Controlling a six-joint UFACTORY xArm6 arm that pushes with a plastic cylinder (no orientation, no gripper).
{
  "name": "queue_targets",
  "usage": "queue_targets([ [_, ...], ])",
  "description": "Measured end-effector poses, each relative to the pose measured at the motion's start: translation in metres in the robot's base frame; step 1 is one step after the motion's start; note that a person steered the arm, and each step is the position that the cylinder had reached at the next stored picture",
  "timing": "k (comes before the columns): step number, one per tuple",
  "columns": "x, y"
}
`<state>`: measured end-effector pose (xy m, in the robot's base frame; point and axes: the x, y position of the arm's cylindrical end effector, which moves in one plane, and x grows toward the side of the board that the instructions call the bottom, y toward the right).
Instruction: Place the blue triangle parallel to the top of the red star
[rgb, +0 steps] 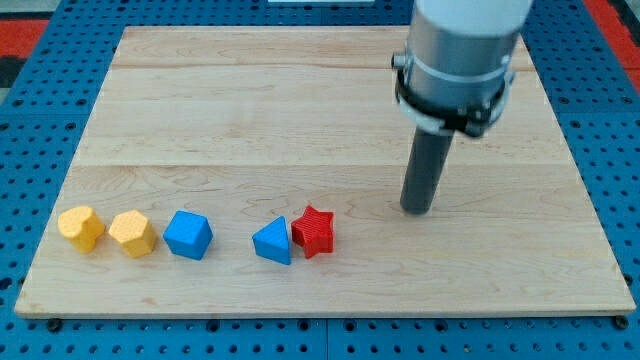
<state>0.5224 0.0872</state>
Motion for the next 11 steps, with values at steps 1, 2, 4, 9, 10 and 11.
queue_targets([
  [1,0.004,-0.043],
  [2,0.052,-0.029],
  [4,0.080,-0.122],
  [9,-0.056,-0.146],
  [10,-0.103,-0.135],
  [11,-0.157,-0.080],
])
